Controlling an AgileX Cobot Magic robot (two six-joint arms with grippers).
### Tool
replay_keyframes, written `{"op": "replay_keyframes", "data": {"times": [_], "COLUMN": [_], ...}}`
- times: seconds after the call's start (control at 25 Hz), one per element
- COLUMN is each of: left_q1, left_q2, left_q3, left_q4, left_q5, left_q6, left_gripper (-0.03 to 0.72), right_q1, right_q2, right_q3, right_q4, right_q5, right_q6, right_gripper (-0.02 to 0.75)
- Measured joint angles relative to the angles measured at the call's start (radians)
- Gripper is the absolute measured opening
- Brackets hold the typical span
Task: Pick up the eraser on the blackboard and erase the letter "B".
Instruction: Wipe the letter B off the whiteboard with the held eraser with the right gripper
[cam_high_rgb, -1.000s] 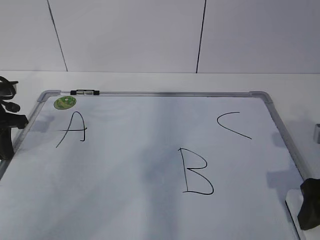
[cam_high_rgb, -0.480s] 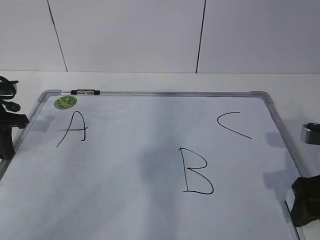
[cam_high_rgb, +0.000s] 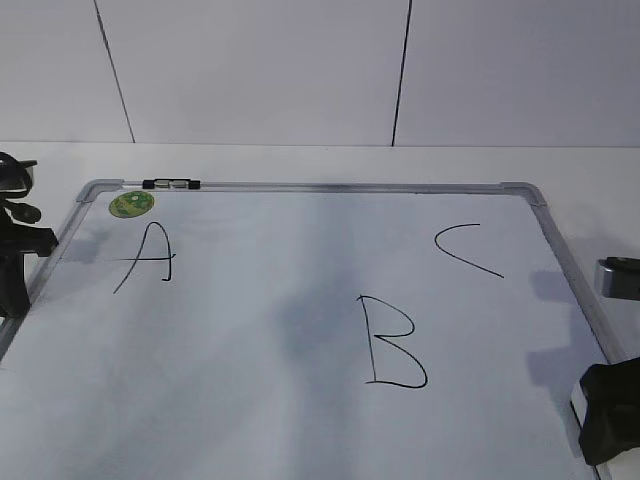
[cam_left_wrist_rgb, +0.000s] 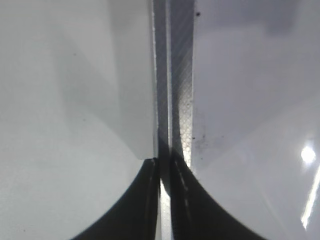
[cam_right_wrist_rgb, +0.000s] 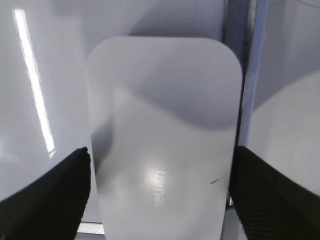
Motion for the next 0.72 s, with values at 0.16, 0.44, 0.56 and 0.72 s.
{"op": "replay_keyframes", "data": {"times": [0.16,0.44,0.56,0.72], "left_q1": [0.0,0.0,0.0,0.0], "left_q2": [0.0,0.0,0.0,0.0], "left_q3": [0.0,0.0,0.0,0.0], "left_q4": [0.0,-0.001,-0.002,-0.002], "left_q5": [0.0,-0.001,-0.001,-0.001], "left_q6": [0.0,0.0,0.0,0.0], "left_gripper": [0.036,0.036,0.036,0.036], "right_q1": [0.0,0.0,0.0,0.0], "right_q2": [0.0,0.0,0.0,0.0], "right_q3": [0.0,0.0,0.0,0.0], "right_q4": [0.006,0.013,0.013,0.008], "right_q5": [0.018,0.039,0.041,0.041], "right_q6": [-0.001,-0.002,-0.002,-0.005], "right_gripper": [0.674,0.657,0.609,0.566]}}
